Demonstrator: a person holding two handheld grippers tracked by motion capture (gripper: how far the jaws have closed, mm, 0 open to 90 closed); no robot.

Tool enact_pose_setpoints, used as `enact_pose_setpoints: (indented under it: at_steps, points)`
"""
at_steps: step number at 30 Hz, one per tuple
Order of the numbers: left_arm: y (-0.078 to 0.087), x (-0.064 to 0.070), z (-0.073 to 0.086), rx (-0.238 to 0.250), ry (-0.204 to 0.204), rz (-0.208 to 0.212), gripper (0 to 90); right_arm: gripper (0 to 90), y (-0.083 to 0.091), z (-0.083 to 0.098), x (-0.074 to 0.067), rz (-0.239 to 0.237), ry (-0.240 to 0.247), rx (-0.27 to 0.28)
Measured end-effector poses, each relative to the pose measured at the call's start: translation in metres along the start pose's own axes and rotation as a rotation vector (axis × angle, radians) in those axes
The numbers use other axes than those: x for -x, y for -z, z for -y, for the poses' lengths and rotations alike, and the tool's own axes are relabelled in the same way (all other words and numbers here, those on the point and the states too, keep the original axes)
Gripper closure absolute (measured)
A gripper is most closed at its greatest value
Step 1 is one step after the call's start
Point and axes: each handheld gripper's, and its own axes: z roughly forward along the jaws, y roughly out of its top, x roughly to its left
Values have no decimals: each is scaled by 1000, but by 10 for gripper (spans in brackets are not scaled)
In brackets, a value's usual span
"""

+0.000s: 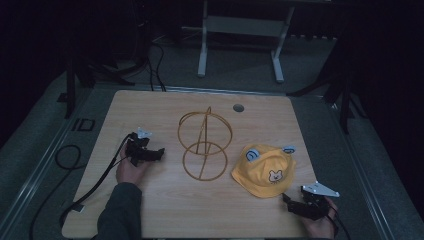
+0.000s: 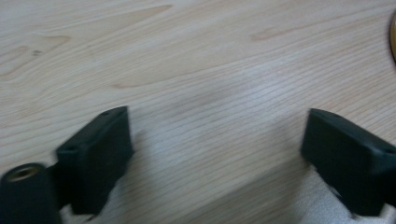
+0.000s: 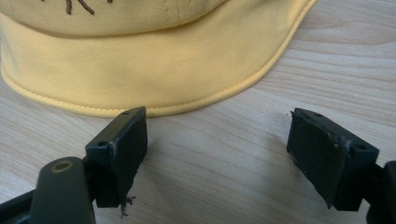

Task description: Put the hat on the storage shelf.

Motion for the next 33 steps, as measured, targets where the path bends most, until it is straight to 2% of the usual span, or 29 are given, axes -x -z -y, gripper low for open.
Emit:
enact_pose_setpoints:
  at_steps: [3,5,17,22,23,26,32,33]
  points:
    - [0,0,0,1,0,0,144,133,-1,-1,-1,-17,16,-11]
    - [0,0,0,0,-2,1,145,131,-2,-1,-1,-19,17,-14]
    - [0,0,1,1,-3,1,145,145,0,-4,2,-41,38,-44]
    - [1,0,1,1,-3,1,146,187,1,-7,4,-56,58,-67]
    - [1,0,1,1,-3,1,146,223,2,-9,4,-62,78,-78]
    - [1,0,1,1,-3,1,146,238,5,-12,2,-54,123,-101]
    - [1,0,1,1,-3,1,146,299,15,-25,-1,-91,193,-146]
    - [1,0,1,1,-3,1,146,299,15,-25,-1,-91,193,-146]
